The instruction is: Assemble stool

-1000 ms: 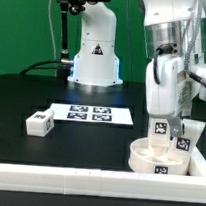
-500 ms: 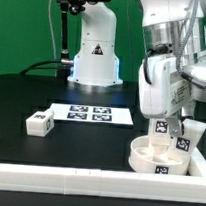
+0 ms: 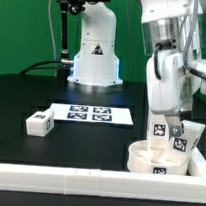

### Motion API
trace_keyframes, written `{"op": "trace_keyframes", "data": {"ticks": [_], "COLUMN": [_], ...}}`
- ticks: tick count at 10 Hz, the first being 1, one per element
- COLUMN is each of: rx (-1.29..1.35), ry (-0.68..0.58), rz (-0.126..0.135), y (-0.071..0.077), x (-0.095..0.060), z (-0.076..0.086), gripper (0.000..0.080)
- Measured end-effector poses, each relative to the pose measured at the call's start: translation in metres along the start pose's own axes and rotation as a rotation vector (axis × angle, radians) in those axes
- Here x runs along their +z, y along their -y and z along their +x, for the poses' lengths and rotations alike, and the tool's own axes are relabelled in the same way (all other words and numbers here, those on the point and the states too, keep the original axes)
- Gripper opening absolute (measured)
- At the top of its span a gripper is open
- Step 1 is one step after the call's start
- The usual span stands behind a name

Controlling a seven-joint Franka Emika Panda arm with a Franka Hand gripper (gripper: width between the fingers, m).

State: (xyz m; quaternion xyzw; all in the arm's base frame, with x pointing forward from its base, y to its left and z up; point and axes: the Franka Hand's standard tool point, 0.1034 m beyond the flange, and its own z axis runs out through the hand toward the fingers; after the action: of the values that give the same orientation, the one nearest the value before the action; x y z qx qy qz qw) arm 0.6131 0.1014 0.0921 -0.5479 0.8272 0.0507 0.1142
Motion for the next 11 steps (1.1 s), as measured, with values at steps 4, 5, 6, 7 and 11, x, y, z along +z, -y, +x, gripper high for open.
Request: {"op": "trace_keyframes", "data": {"ticks": [4,5,6,7,11], "rx": [-0.256,-0.292,-0.286,-0.290,-0.290], "ry": [-0.009,-0.023,-0.022,-0.022,-0.023], "rz": [-0.026,-0.030,-0.031,-0.032,-0.033], "y": [0.018,0.022,0.020,0.020,0.020], "x": [-0.030,-0.033,-0.032,-0.031,-0.031], "z": [0.032,0.041,0.039,0.038,0.038], "gripper": [0.0649,0.0649,0.0649,0.0649,0.0649]}}
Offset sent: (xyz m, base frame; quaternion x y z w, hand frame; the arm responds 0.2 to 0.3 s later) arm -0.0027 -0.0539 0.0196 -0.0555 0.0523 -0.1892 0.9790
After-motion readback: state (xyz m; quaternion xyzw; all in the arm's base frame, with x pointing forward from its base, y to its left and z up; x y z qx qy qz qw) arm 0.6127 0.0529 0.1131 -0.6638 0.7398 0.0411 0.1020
